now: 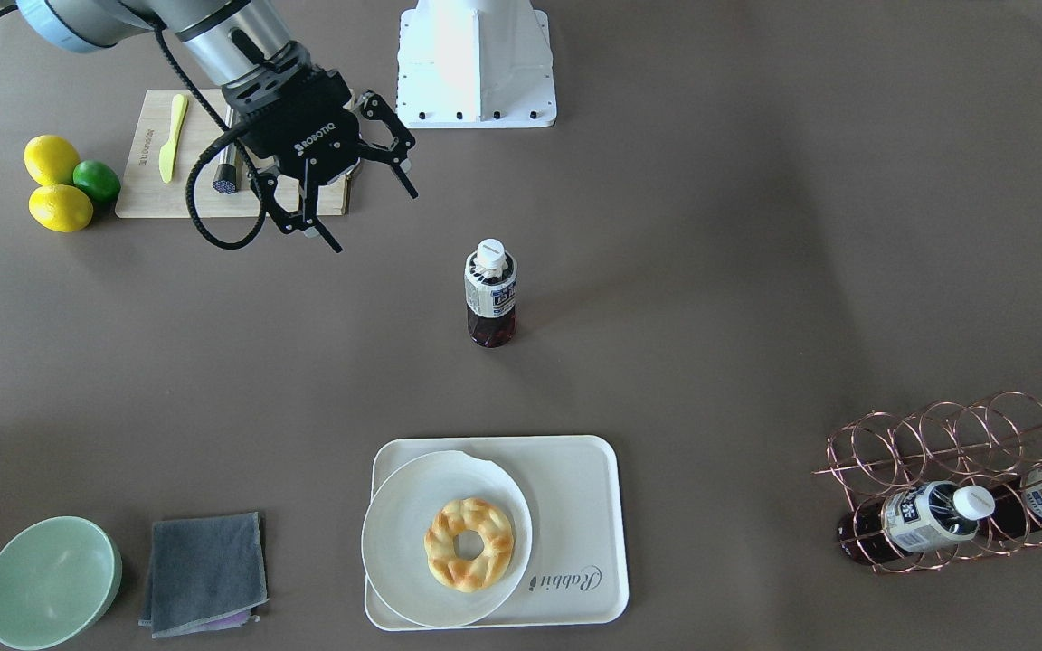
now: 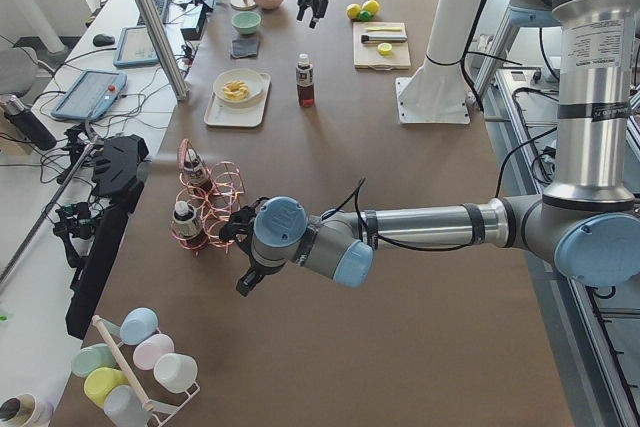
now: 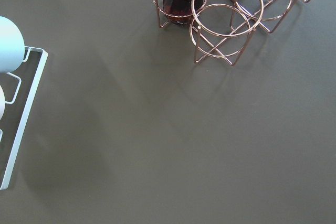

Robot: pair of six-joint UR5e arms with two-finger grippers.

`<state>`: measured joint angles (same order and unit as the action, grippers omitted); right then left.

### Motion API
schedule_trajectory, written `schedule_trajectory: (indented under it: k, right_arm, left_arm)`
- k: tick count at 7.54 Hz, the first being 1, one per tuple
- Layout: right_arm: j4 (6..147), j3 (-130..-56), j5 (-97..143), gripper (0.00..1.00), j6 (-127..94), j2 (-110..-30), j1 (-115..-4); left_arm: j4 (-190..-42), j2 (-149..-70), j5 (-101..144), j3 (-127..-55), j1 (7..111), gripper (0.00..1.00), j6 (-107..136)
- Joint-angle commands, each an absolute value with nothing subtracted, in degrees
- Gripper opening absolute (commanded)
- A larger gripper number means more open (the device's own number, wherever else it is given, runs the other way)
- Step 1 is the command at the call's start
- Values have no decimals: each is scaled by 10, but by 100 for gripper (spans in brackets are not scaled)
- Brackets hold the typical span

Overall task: Place tea on tray
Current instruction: 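Reach the right gripper across to the standing tea bottle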

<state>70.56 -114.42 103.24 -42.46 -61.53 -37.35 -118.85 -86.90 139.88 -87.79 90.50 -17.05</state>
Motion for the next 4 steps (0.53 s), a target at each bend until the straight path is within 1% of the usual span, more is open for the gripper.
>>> schedule_trajectory:
  k: [1,3,4]
  right_arm:
    - [683,-1150,854,98,-421,-585,-247]
    - [680,-1137,798,99,-421,-583,-193]
    - [679,-1116,762,99,-424,-568,-184]
  left_arm:
    - [-1188,-869,1398,-870,904,98,-171]
    - [-1188,-871,1397,-859,903,98,-171]
    - [-1188,-870,1397,-858,903,98,-171]
